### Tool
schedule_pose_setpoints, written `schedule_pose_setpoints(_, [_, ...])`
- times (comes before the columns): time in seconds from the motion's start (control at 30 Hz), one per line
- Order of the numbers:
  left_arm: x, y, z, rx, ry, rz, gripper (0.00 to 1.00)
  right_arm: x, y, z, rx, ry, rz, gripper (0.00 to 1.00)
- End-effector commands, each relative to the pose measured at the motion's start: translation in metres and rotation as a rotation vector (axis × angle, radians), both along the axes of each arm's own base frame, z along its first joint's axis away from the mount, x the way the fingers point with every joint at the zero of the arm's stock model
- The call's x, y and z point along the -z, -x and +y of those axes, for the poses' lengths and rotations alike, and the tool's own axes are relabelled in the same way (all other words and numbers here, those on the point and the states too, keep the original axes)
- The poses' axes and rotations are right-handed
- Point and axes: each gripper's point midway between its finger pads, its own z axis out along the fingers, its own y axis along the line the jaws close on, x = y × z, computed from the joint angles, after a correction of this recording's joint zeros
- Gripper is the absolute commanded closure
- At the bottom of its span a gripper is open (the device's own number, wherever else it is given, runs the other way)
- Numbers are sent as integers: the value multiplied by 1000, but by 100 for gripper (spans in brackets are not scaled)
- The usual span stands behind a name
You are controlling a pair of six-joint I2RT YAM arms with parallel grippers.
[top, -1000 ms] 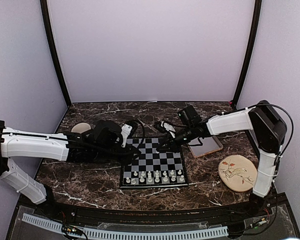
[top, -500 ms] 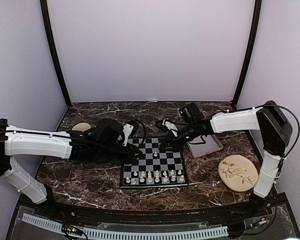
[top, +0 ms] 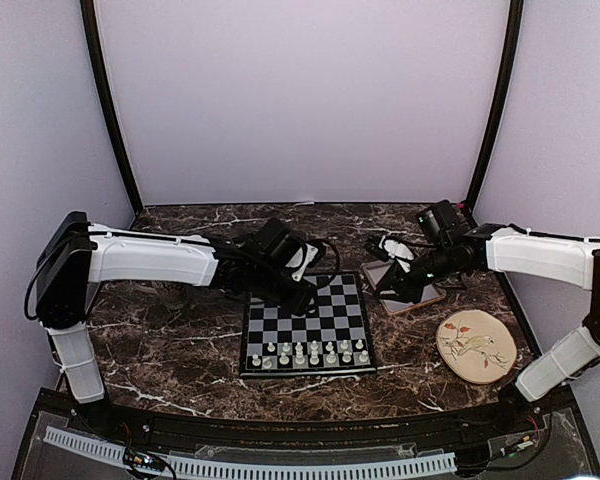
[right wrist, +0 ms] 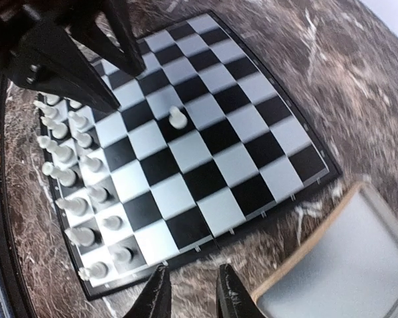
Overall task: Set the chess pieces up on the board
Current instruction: Place the pawn on the chessboard, then pick up the pawn from the chessboard.
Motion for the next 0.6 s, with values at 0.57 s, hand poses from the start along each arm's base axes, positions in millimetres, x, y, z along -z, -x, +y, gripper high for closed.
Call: schedule_pose_setpoints(0.57, [40, -25, -9, 16, -134, 93, 69, -16, -32, -56, 139, -87, 32, 75])
